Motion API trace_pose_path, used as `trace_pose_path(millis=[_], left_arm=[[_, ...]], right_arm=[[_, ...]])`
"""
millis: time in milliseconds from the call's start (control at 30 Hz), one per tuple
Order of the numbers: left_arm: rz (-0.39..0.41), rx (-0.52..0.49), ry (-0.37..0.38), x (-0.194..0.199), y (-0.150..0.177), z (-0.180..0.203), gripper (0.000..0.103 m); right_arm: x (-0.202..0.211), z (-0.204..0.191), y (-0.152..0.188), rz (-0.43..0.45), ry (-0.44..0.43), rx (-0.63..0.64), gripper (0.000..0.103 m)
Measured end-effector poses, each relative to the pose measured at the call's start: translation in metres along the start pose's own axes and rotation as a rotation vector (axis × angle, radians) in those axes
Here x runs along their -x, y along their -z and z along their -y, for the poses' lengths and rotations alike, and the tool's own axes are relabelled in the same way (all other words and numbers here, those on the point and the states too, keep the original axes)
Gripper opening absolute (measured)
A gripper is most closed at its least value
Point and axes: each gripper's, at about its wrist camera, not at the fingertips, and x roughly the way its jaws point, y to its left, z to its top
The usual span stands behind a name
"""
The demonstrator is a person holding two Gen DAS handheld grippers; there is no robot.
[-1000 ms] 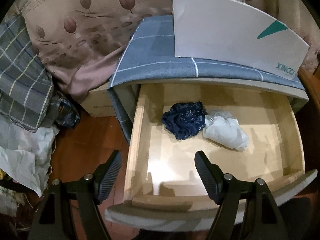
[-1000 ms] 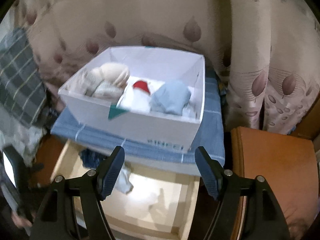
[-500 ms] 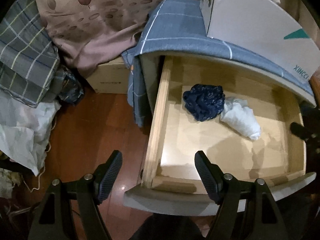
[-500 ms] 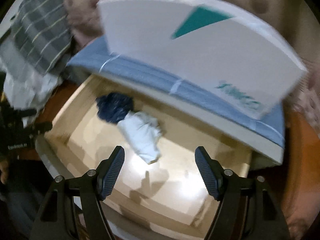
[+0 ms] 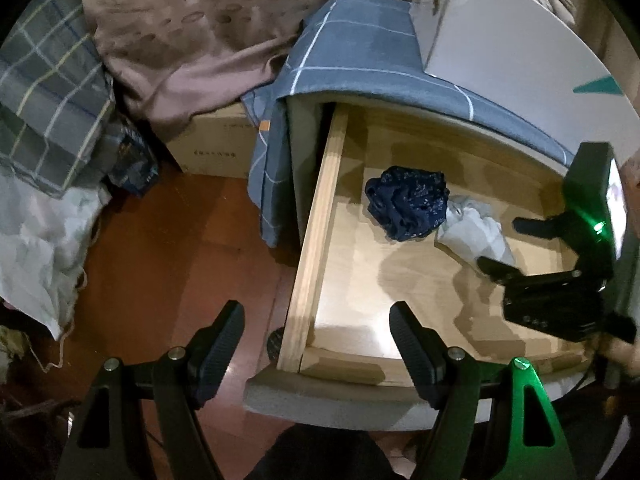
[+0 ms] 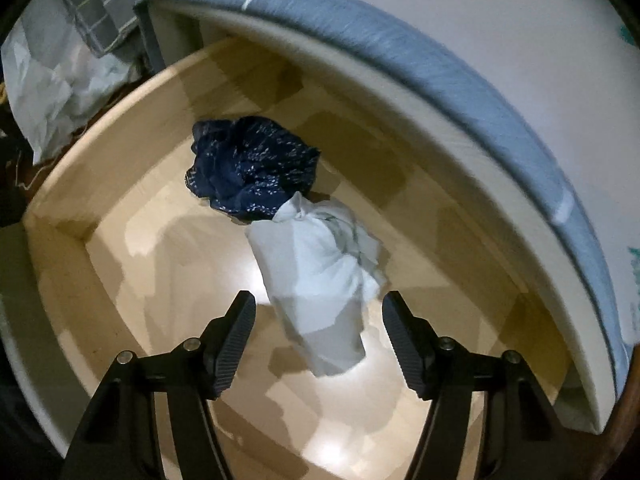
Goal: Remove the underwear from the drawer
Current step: 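Grasp the white underwear with the right tool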
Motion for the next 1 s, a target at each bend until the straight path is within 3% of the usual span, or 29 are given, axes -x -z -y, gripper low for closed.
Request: trace_pose_path(millis=[167, 500, 667, 1000], left_arm=[[-0.012, 0.037, 0.016, -0.002, 0.0, -0.005, 0.077], [-0.031, 0.018, 0.003, -0.005, 0.0, -0.002, 0.077], [-0.037, 0.019, 0.006, -0.006, 0.0, -0.004, 0.077], [-0.017, 0.0, -0.004, -0.005, 0.0, -0.001, 0.077]], right_arm=[[-0.015, -0.006, -0.006, -0.024, 0.006, 0.069, 0.062], [-0.047, -0.006, -0.012, -0.078, 0.033, 0.097, 0.059], [-0.05, 0.001, -0.011, -0.111, 0.013, 0.071, 0.049], [-0.052, 0.027, 0.011, -0.269, -0.009, -0.042, 0.047]])
